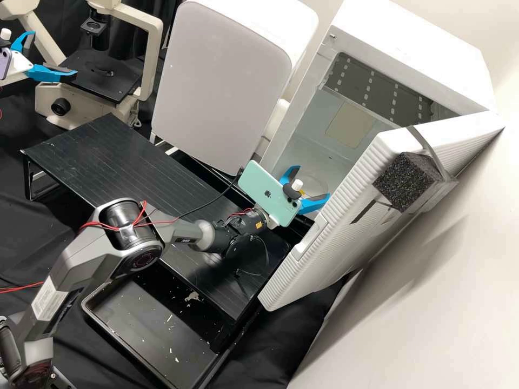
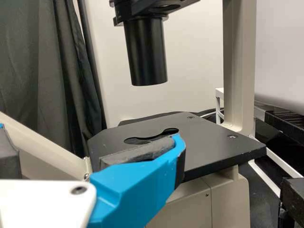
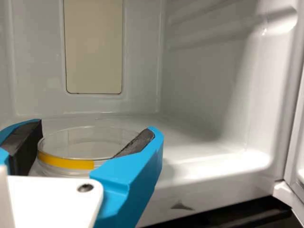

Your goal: Take the petri dish out of the incubator

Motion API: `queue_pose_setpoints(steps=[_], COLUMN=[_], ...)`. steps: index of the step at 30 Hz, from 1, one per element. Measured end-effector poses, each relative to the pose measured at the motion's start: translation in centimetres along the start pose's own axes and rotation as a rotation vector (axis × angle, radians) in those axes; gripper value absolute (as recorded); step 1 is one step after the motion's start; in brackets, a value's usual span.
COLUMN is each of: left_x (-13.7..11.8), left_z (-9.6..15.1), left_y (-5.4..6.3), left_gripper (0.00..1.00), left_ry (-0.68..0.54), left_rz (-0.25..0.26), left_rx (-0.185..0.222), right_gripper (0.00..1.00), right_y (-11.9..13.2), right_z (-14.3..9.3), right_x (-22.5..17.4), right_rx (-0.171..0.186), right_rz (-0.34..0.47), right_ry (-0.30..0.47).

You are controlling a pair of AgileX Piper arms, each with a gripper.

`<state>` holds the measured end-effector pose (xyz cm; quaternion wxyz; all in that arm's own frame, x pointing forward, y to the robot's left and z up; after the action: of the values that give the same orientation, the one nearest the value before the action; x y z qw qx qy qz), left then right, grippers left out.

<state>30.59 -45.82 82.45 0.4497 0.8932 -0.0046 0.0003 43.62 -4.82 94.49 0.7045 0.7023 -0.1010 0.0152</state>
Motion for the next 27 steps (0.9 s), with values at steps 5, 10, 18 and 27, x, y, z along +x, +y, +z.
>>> queue_pose_setpoints(steps=[5,10,18,27], left_x=[0.00,0.00,0.00,0.00], left_z=[0.00,0.00,0.00,0.00], left_y=[0.00,0.00,0.00,0.00], left_gripper=[1.00,1.00,1.00,1.00], left_ry=[0.000,0.000,0.000,0.000], left_rz=[0.000,0.000,0.000,0.000], left_rx=[0.000,0.000,0.000,0.000], right_gripper=[0.00,0.00,0.00,0.00], right_y=[0.34,0.62,0.68,0.70], right_z=[0.21,0.02,-0.02,-0.05], right_x=[-0.42,-0.53,-0.54,-0.54], right_rx=[0.001,-0.001,-0.009,-0.009], right_rz=[0.012,0.035,0.042,0.045], right_ry=[0.001,0.022,0.026,0.030])
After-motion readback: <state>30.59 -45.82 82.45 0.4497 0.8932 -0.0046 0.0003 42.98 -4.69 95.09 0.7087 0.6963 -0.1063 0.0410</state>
